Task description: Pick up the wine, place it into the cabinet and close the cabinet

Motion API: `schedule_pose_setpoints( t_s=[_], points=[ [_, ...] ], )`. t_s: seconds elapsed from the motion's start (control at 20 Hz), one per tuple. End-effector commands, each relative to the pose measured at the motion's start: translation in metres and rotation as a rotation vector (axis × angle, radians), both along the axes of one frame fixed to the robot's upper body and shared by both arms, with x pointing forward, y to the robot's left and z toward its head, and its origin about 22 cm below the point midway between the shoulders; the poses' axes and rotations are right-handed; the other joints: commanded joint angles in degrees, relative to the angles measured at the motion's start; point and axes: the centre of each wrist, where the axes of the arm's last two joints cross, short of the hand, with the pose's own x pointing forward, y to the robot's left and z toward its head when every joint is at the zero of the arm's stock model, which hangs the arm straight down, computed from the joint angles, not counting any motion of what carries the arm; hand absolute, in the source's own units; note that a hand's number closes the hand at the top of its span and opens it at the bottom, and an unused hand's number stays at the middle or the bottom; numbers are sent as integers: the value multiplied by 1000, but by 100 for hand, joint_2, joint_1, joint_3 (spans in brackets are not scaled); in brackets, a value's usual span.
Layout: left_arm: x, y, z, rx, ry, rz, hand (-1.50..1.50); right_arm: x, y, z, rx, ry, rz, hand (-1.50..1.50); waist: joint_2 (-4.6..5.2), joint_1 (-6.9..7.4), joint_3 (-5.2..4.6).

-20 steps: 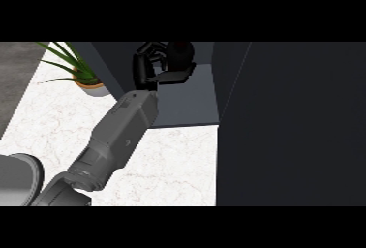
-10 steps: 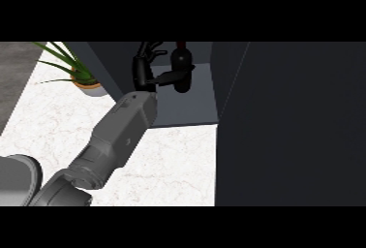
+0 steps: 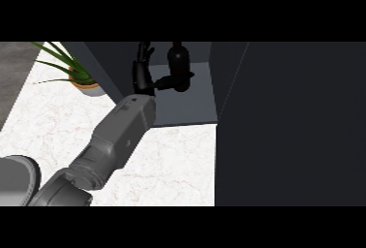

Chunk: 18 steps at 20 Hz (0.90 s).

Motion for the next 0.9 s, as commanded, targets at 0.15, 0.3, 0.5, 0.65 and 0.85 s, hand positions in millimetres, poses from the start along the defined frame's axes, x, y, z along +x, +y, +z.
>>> schedule_pose_setpoints(
  t_s=[0.15,0.3,0.5,0.65,0.85],
  points=[
    [-13,24,-30,-13,16,59,-150,-8,-8,-4,1,-26,26,-150,56,13,-27],
    [-13,27,-29,-19,-13,62,-150,-10,-9,4,4,-32,8,-150,55,3,-30],
    [-19,20,-38,-22,-9,48,-150,-14,8,0,3,-25,26,-150,57,10,-36],
    [-17,23,-36,-35,-15,-13,-150,-9,-3,2,3,-29,5,-150,29,70,-31],
    [-10,32,-25,-56,-60,-46,-150,-22,-2,4,-19,-17,26,-150,16,51,-32]
  ],
)
